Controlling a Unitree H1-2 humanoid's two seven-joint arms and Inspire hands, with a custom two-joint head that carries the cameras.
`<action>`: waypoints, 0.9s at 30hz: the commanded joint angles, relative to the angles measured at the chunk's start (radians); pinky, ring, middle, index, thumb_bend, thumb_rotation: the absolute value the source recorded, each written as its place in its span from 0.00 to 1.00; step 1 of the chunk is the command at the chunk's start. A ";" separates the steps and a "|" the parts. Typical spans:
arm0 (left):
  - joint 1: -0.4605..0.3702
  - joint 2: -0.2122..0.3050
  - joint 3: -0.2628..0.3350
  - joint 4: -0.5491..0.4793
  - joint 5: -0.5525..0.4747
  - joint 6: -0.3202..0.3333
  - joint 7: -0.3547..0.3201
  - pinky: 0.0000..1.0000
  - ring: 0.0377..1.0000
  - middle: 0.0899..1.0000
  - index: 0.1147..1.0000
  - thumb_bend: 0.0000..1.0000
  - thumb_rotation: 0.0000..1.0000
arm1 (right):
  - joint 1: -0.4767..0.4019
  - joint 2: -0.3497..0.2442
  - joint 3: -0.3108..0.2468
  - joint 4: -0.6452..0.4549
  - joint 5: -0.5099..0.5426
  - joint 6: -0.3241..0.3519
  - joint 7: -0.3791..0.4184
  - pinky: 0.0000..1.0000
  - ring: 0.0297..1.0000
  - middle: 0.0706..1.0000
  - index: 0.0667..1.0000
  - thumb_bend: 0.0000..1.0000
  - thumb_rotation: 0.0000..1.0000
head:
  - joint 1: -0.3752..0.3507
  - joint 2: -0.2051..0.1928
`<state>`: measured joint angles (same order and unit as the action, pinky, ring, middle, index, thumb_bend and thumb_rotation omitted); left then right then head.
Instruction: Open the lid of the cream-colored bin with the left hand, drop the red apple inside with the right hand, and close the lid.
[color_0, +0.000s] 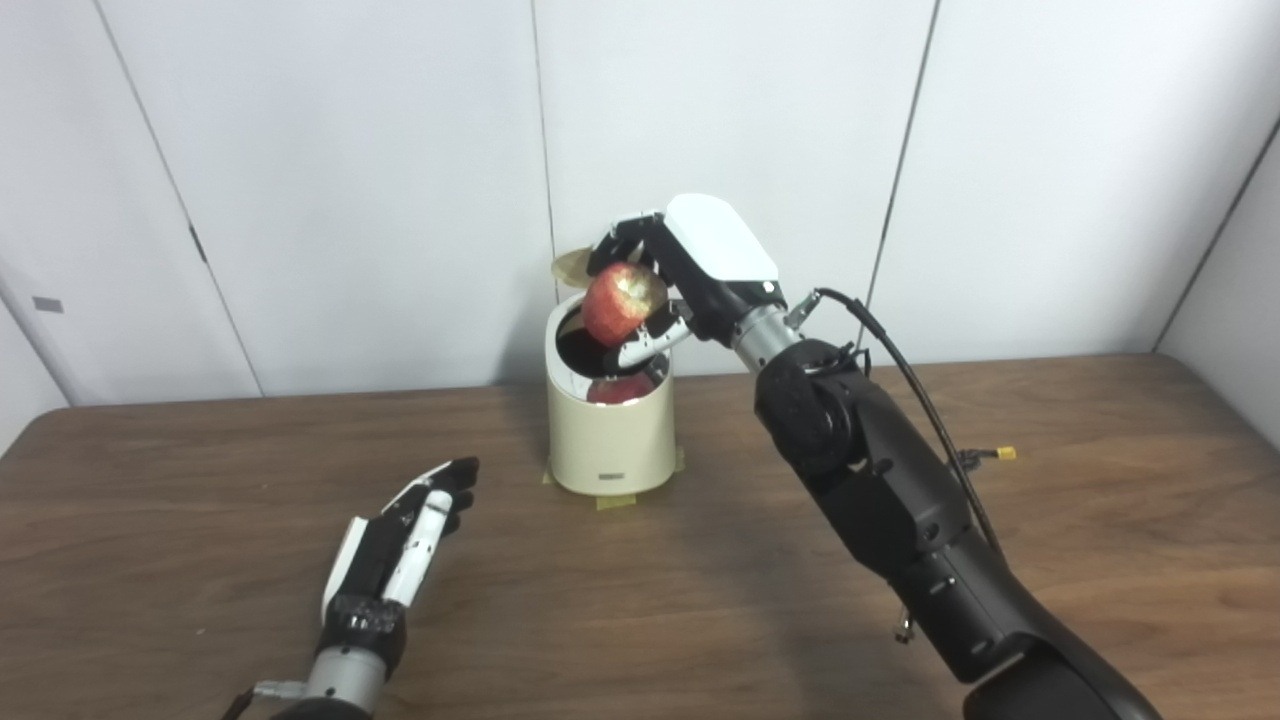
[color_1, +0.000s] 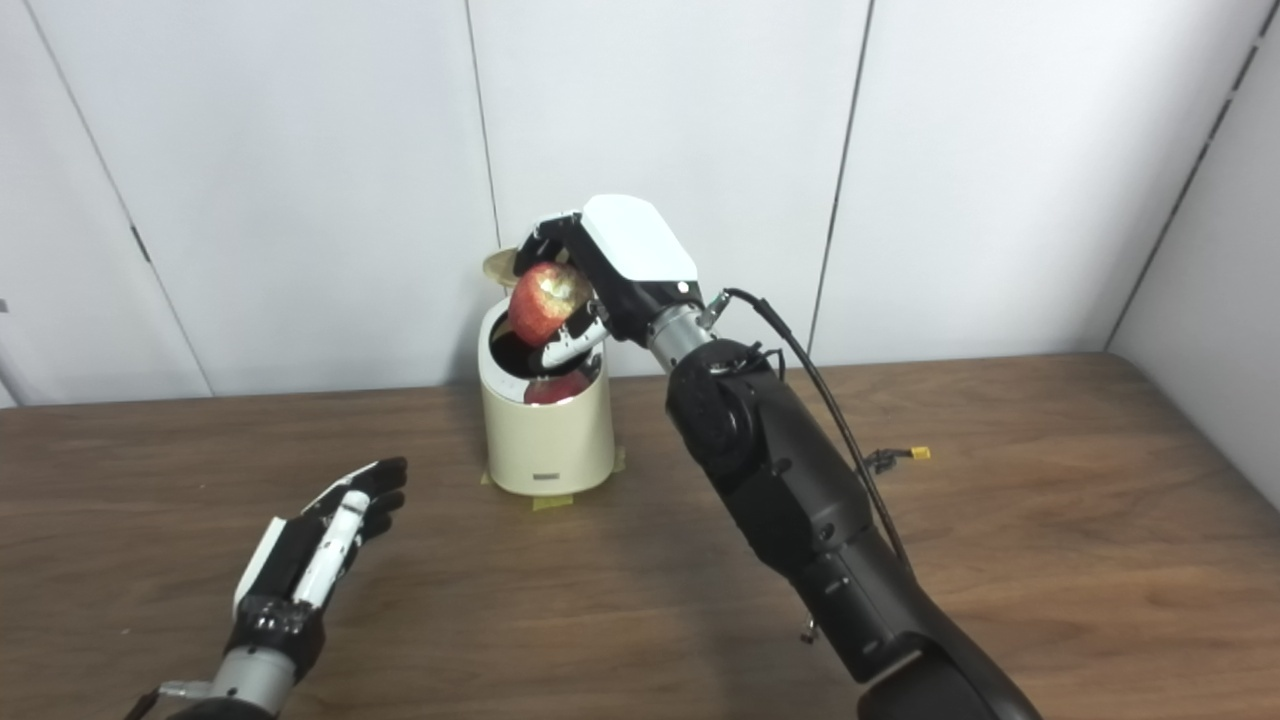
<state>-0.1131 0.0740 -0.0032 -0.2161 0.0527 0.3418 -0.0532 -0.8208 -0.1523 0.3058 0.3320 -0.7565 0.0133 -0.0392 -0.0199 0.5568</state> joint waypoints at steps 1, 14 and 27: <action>-0.024 0.000 -0.003 -0.042 0.013 -0.023 0.012 0.89 0.86 0.85 0.80 0.39 0.84 | -0.075 0.005 -0.008 0.010 0.007 -0.032 -0.044 0.34 0.36 0.46 0.50 0.50 0.00 | 0.001 0.001; -0.025 -0.005 -0.004 -0.054 0.013 -0.014 0.010 0.89 0.86 0.84 0.79 0.39 0.84 | -0.106 0.016 0.007 0.137 0.007 -0.041 -0.116 0.35 0.36 0.46 0.49 0.50 0.00 | 0.003 0.005; -0.025 -0.007 -0.002 -0.061 0.012 -0.015 0.011 0.89 0.85 0.83 0.79 0.39 0.83 | -0.089 0.007 0.028 0.117 -0.021 0.037 -0.097 0.40 0.40 0.47 0.51 0.51 0.00 | 0.001 0.013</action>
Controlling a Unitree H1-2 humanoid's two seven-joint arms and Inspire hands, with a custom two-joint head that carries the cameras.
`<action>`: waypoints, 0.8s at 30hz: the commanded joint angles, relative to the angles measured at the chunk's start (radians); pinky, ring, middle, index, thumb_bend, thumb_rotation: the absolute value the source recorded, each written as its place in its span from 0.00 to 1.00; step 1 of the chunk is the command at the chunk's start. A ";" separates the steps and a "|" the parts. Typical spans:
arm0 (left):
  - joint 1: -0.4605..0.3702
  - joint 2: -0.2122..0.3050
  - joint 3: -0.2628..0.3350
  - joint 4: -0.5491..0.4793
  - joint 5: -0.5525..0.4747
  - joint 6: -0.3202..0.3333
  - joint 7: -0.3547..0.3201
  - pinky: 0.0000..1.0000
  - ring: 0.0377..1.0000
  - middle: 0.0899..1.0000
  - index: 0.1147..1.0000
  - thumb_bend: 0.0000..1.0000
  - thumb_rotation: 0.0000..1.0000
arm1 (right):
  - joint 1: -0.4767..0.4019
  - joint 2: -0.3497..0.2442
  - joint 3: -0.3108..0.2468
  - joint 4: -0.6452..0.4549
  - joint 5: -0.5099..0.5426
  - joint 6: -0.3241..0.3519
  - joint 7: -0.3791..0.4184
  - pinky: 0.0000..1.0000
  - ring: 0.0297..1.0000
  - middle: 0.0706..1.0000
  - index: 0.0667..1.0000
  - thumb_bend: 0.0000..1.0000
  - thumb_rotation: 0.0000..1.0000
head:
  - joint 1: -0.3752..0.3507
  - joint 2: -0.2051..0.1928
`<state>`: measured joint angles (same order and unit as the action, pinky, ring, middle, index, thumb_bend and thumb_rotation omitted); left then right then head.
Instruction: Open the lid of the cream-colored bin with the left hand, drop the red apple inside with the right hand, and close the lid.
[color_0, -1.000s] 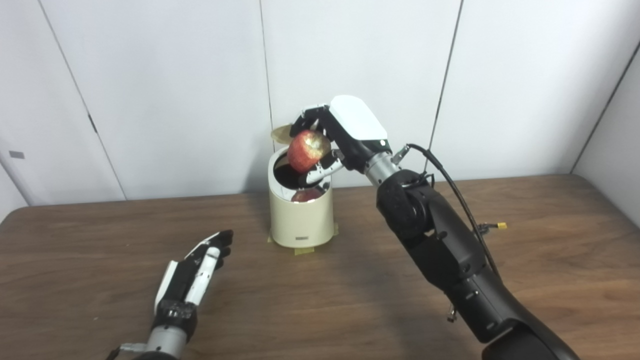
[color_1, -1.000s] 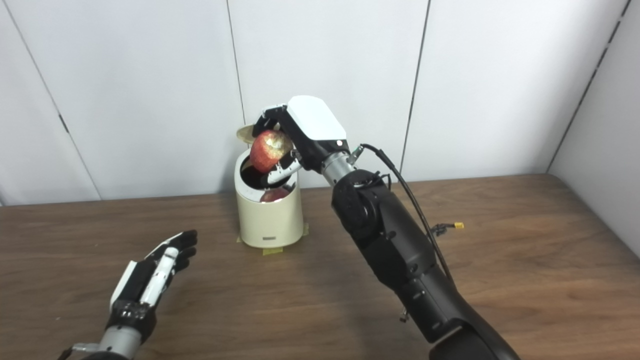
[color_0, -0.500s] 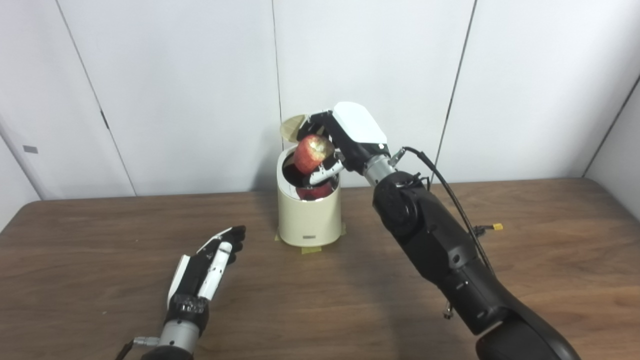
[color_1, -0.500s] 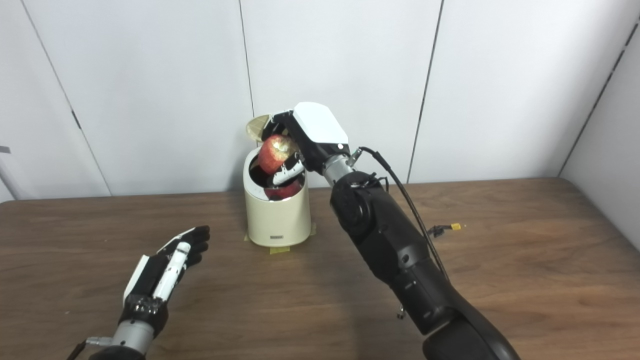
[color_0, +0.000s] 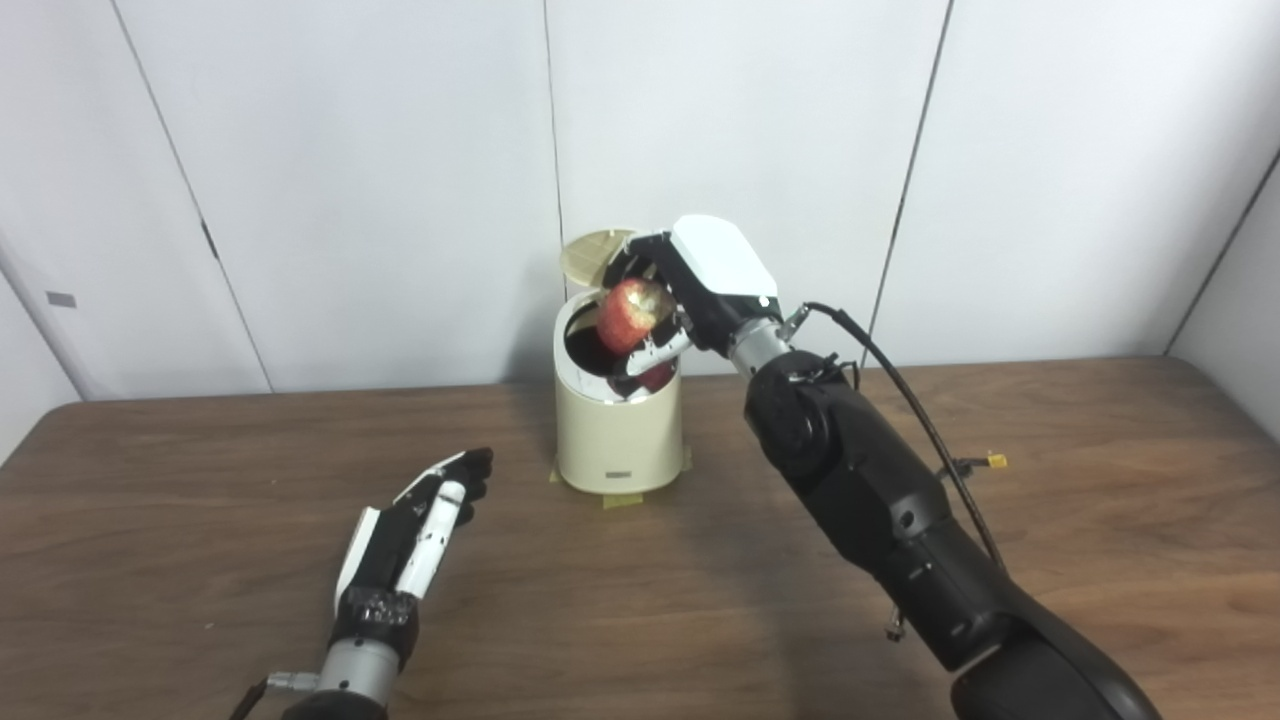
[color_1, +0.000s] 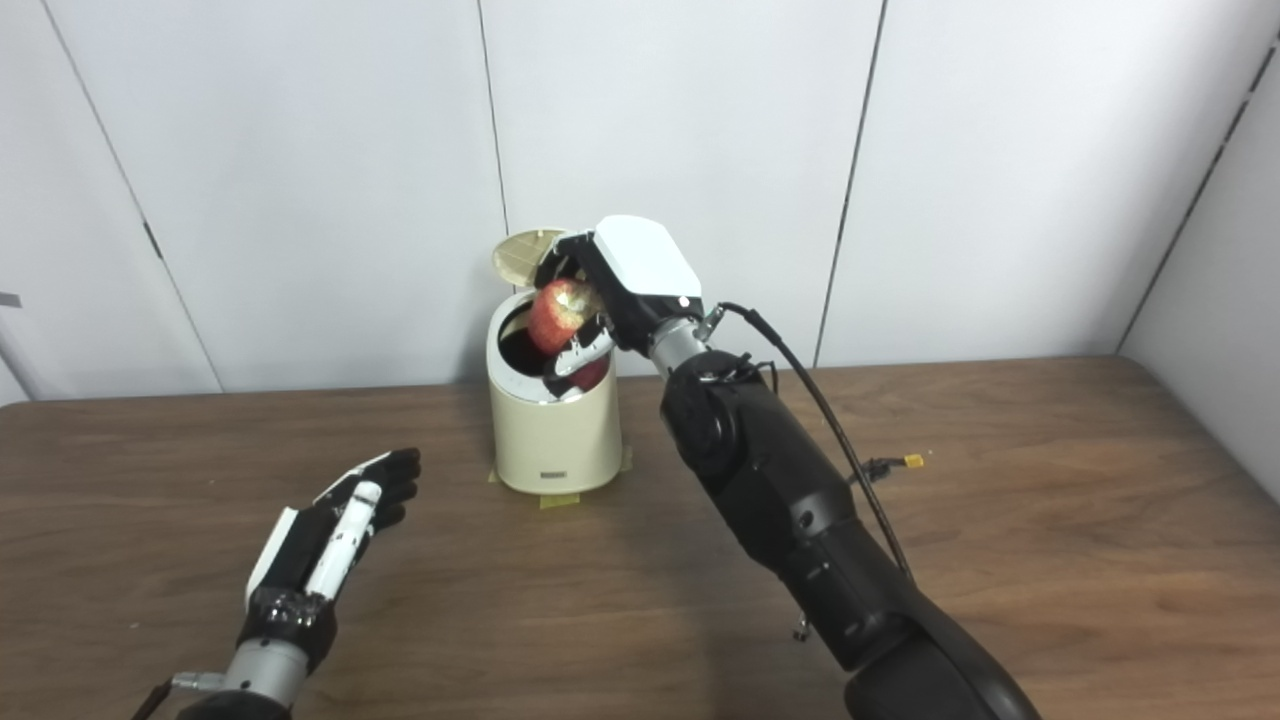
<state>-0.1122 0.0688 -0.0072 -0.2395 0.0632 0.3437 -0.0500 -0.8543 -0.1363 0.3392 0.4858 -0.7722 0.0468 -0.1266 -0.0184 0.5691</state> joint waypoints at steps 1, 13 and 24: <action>-0.026 -0.004 0.003 -0.039 0.000 -0.015 0.009 0.89 0.85 0.83 0.79 0.39 0.82 | -0.054 -0.011 -0.004 -0.042 -0.006 0.007 -0.006 0.40 0.40 0.47 0.51 0.51 0.00 | 0.007 0.006; -0.031 -0.005 0.002 -0.043 0.008 -0.004 0.009 0.88 0.85 0.83 0.79 0.39 0.81 | -0.051 -0.028 0.029 -0.066 -0.017 0.045 0.052 0.70 0.79 0.80 0.64 0.76 0.16 | 0.013 0.016; -0.036 -0.009 0.002 -0.038 0.015 -0.008 0.010 0.87 0.84 0.82 0.78 0.40 0.80 | -0.046 -0.037 0.034 -0.071 -0.030 0.051 0.056 0.73 0.83 0.85 0.73 0.82 0.19 | 0.012 0.017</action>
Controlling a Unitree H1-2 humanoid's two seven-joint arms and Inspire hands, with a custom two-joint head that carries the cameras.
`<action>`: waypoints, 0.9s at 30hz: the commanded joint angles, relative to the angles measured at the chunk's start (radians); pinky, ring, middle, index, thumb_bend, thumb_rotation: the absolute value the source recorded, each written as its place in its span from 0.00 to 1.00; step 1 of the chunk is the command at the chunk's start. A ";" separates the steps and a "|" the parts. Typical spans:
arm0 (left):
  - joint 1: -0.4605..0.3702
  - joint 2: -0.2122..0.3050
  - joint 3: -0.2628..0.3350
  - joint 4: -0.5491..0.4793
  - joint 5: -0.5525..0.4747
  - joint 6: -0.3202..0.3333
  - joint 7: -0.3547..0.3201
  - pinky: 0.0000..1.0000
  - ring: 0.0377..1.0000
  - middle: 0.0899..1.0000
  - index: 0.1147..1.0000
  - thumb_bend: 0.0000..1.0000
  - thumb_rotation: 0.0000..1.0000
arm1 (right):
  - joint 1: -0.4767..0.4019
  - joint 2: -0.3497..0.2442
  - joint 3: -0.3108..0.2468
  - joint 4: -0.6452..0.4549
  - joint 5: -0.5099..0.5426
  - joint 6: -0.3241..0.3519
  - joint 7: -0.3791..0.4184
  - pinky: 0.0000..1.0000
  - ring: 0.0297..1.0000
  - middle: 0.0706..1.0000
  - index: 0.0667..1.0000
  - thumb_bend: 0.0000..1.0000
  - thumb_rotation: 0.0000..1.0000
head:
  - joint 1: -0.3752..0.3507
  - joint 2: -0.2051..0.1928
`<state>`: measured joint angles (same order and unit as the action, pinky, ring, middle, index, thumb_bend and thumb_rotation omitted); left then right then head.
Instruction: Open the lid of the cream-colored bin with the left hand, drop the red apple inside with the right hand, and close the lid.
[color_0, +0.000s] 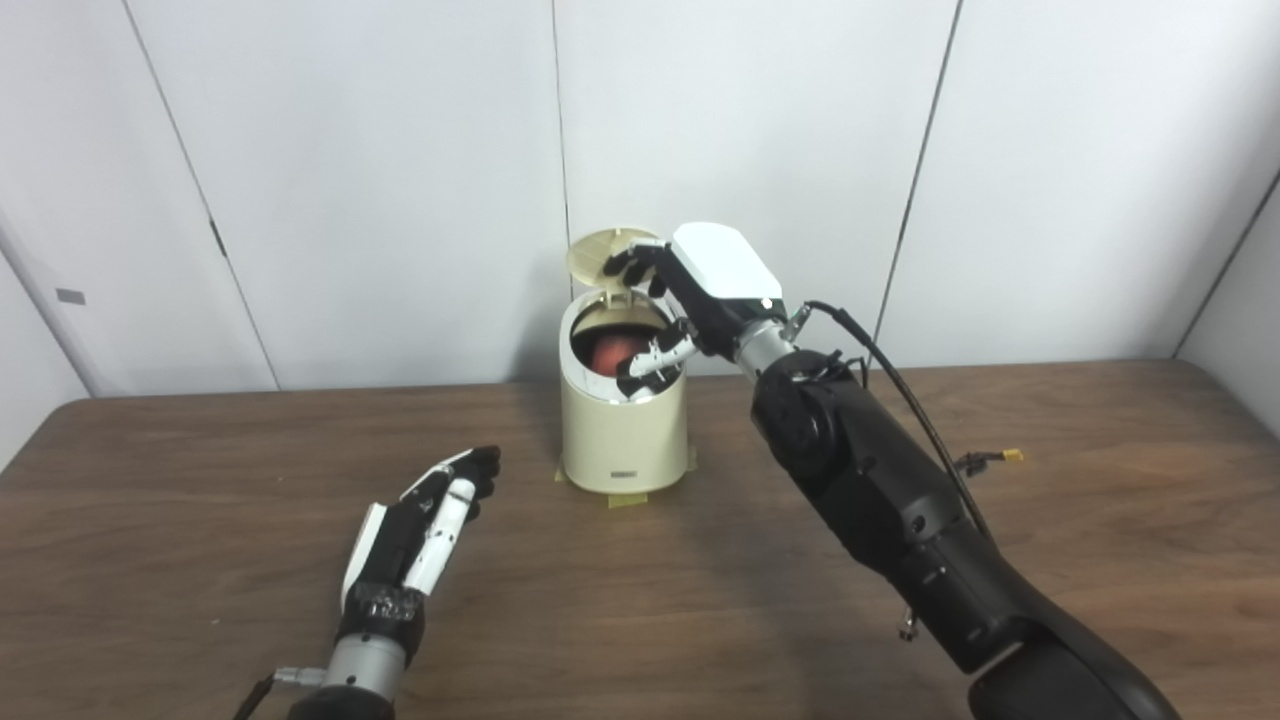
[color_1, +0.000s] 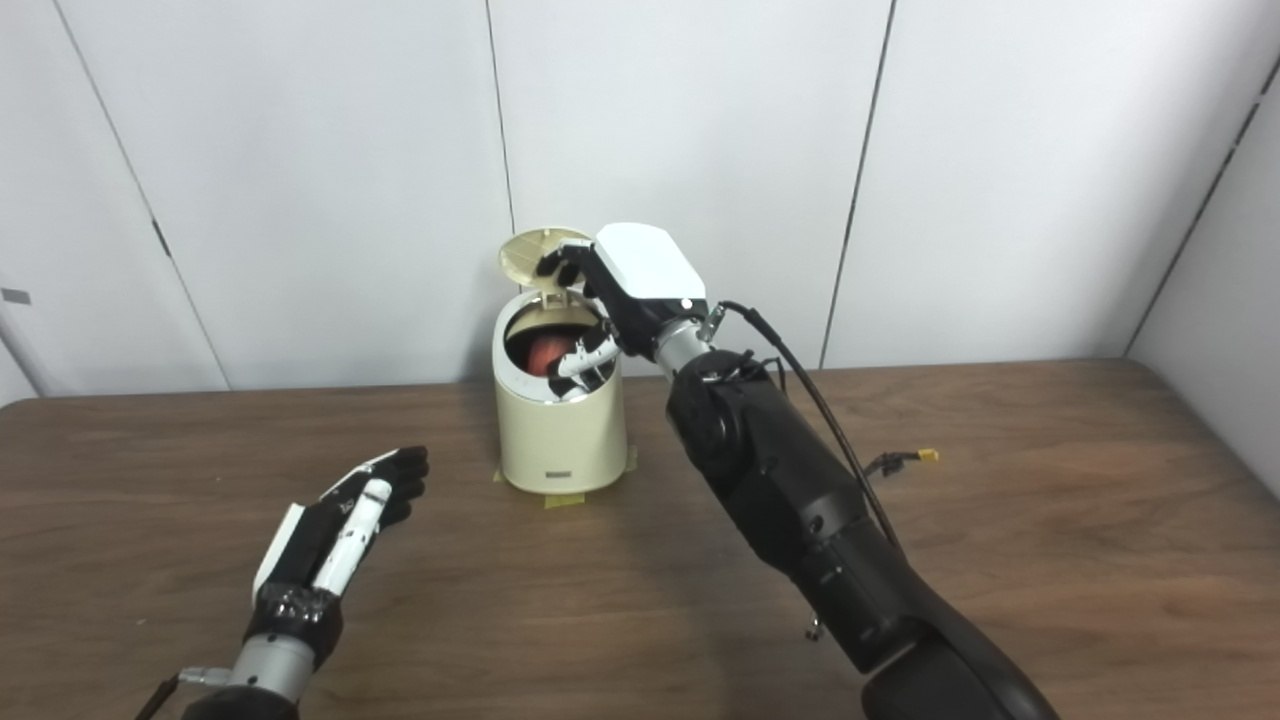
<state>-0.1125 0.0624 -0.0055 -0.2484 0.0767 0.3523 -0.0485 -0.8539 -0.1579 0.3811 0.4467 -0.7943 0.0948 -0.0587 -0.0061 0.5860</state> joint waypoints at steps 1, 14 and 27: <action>-0.036 -0.002 0.000 -0.031 0.001 -0.015 0.008 0.87 0.84 0.81 0.78 0.40 0.80 | -0.045 -0.016 -0.008 -0.033 -0.008 0.003 -0.011 0.72 0.83 0.85 0.73 0.82 0.19 | 0.000 0.000; -0.033 -0.002 -0.004 -0.035 0.006 -0.010 0.008 0.87 0.84 0.82 0.78 0.38 0.78 | -0.022 0.002 -0.057 -0.044 0.053 -0.064 -0.088 0.46 0.50 0.55 0.55 0.62 0.03 | -0.002 0.002; -0.040 0.006 -0.002 -0.019 0.003 -0.016 0.003 0.89 0.84 0.82 0.77 0.38 0.77 | 0.051 -0.029 -0.133 -0.247 0.082 -0.072 -0.111 0.33 0.38 0.47 0.47 0.50 0.00 | -0.007 -0.004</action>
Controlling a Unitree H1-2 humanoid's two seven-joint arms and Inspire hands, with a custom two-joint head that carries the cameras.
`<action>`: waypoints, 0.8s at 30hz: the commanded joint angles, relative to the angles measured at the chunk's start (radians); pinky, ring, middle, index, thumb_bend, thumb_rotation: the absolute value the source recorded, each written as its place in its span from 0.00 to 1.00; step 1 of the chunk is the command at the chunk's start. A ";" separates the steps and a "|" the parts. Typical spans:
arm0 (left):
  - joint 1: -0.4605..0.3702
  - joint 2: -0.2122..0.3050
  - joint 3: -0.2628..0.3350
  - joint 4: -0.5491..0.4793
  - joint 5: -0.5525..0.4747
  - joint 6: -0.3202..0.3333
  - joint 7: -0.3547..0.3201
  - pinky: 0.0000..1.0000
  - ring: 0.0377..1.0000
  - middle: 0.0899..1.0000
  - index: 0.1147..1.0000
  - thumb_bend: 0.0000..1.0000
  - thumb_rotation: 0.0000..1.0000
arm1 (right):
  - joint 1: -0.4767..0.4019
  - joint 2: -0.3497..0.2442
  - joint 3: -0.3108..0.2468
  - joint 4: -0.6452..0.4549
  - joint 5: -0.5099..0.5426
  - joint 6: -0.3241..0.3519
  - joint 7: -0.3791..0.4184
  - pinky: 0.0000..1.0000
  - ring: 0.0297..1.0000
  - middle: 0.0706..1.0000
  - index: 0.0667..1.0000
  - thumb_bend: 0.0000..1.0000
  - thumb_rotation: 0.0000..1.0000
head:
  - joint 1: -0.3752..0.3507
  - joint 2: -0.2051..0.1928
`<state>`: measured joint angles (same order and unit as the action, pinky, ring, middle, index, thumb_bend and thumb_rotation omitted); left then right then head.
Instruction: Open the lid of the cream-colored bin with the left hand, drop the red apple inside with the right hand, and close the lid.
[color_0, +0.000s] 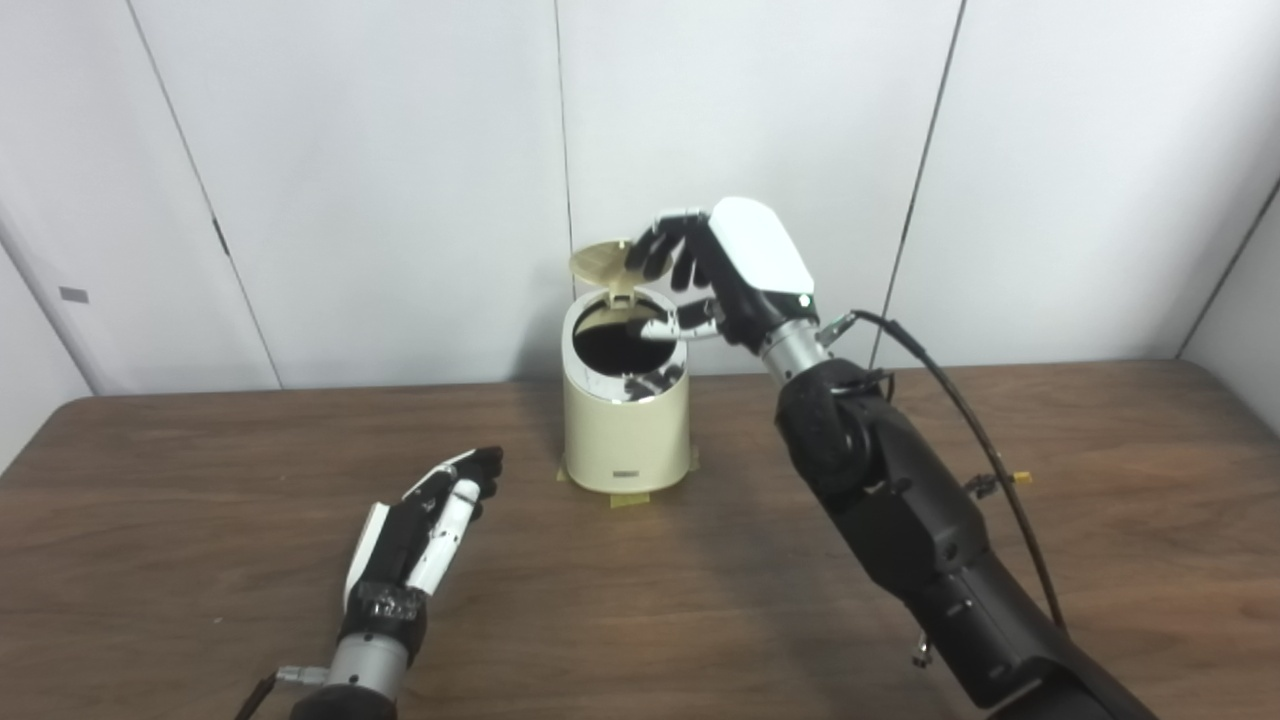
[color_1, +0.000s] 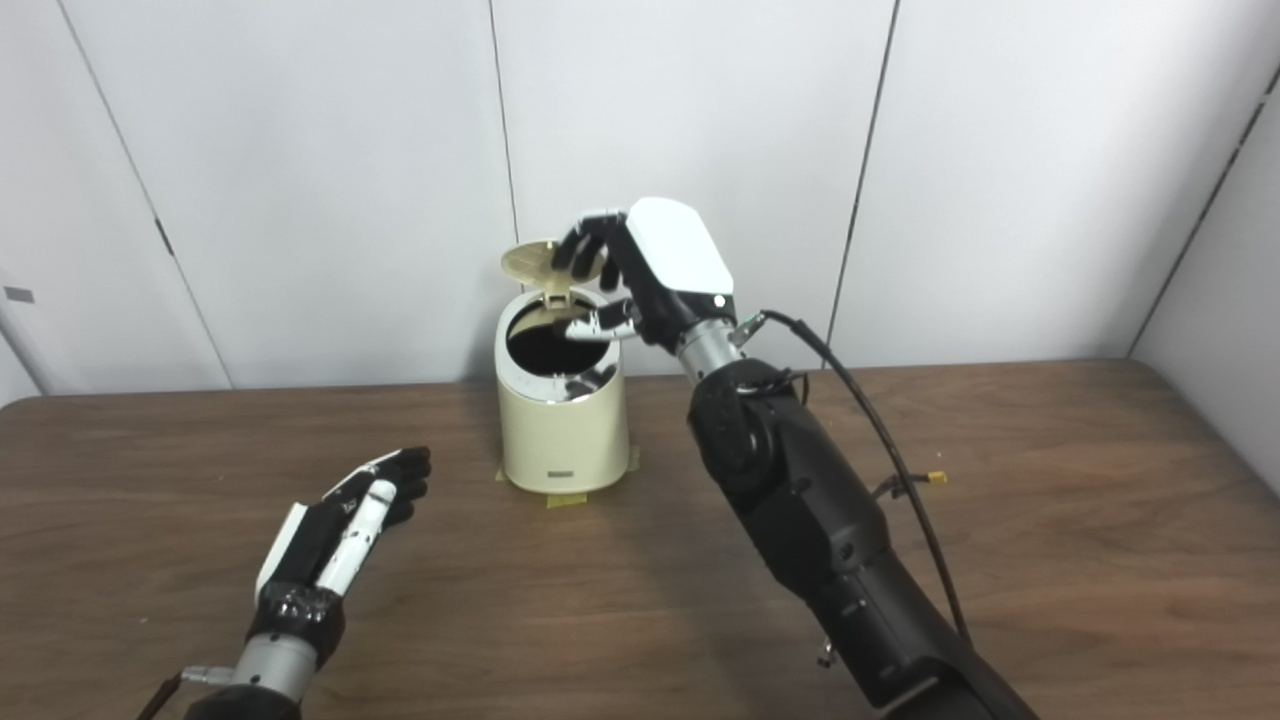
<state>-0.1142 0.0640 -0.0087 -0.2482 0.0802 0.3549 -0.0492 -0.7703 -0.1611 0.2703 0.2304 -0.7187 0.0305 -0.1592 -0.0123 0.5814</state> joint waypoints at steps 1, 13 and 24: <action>-0.039 0.004 0.002 -0.018 -0.002 -0.020 0.003 0.88 0.84 0.82 0.77 0.37 0.77 | -0.026 -0.033 -0.030 -0.040 0.012 -0.013 -0.008 0.33 0.38 0.47 0.47 0.50 0.00 | -0.001 0.001; -0.042 0.016 0.025 -0.009 -0.034 -0.021 -0.006 0.88 0.85 0.82 0.77 0.38 0.70 | 0.164 -0.079 -0.117 -0.289 0.098 0.077 0.126 0.33 0.38 0.45 0.48 0.50 0.00 | -0.018 0.000; -0.097 0.018 0.093 0.040 -0.082 -0.065 0.013 0.89 0.86 0.84 0.85 0.41 0.66 | 0.348 0.058 -0.376 -0.377 0.521 0.263 0.177 0.61 0.70 0.77 0.87 0.64 0.34 | -0.050 -0.003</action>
<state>-0.1503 0.0752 0.0838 -0.1994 0.0057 0.3409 -0.0418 -0.3966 -0.1076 -0.0824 -0.1084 -0.2606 0.2898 0.0090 -0.0614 0.5768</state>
